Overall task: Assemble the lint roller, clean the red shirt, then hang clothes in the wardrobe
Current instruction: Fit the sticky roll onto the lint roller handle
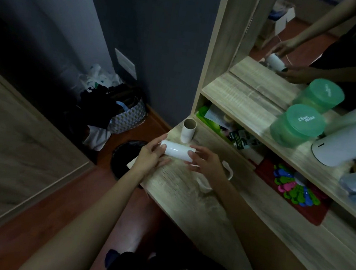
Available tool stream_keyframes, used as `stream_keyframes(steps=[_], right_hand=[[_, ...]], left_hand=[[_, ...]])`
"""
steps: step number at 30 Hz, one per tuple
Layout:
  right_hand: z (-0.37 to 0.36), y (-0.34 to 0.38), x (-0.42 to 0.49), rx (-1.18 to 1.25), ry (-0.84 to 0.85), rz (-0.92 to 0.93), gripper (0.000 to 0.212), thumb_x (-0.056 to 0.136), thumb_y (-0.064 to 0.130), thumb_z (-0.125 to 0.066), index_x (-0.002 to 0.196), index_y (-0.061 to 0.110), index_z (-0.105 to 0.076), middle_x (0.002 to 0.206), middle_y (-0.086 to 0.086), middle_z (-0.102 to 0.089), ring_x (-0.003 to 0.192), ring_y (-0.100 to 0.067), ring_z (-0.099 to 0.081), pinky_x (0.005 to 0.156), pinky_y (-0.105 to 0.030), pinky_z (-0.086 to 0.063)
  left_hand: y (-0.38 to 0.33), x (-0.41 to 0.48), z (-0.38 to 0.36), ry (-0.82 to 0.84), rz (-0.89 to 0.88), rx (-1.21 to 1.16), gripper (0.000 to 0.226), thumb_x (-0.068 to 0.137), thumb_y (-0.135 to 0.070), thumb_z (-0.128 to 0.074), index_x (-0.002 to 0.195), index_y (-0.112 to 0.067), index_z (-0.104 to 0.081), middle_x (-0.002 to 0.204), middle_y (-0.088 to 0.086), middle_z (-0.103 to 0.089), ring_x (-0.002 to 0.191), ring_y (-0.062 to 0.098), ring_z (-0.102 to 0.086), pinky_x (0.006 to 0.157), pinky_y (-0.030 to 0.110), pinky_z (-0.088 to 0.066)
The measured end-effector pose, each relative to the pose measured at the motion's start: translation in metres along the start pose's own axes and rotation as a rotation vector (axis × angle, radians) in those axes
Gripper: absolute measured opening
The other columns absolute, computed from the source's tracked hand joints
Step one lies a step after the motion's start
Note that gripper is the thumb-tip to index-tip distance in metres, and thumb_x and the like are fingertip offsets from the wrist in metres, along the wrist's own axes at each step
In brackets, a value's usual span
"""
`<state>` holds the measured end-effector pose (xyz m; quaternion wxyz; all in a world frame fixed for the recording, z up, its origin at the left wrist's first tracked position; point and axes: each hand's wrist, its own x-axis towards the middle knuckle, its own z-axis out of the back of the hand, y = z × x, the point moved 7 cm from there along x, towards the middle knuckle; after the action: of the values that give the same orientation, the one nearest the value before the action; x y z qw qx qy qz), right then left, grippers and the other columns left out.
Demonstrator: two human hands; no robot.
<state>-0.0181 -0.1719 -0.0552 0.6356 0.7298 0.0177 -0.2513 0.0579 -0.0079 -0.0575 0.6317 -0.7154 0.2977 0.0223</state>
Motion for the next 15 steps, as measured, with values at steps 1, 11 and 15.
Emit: stream_keyframes(steps=[1, 11, 15], right_hand=[[0.004, -0.001, 0.001, 0.011, 0.008, -0.022, 0.027, 0.088, 0.014, -0.063, 0.115, 0.011, -0.059, 0.115, -0.017, -0.062, 0.089, -0.026, -0.069, 0.066, -0.027, -0.057], [0.026, 0.004, -0.006, 0.081, 0.067, -0.068, 0.02, 0.096, 0.023, -0.049, 0.112, 0.014, -0.058, 0.114, -0.016, -0.06, 0.095, -0.029, -0.068, 0.076, -0.037, -0.058], [0.029, -0.001, -0.007, 0.117, 0.082, -0.103, 0.027, 0.095, 0.026, -0.052, 0.117, 0.011, -0.056, 0.118, -0.019, -0.058, 0.1, -0.032, -0.066, 0.08, -0.037, -0.057]], left_hand=[[-0.001, 0.0, 0.0, 0.02, 0.005, 0.013, 0.036, 0.098, -0.012, -0.051, 0.134, -0.018, -0.053, 0.114, 0.003, -0.058, 0.103, 0.023, -0.064, 0.081, 0.032, -0.059], [-0.018, -0.008, -0.013, 0.141, -0.18, 0.224, 0.037, 0.079, -0.004, -0.075, 0.112, -0.012, -0.063, 0.105, 0.008, -0.068, 0.097, 0.016, -0.065, 0.072, 0.02, -0.056], [-0.023, -0.011, -0.02, 0.104, -0.271, 0.31, 0.038, 0.074, -0.01, -0.08, 0.109, -0.01, -0.065, 0.099, -0.006, -0.067, 0.098, 0.003, -0.062, 0.079, 0.022, -0.055]])
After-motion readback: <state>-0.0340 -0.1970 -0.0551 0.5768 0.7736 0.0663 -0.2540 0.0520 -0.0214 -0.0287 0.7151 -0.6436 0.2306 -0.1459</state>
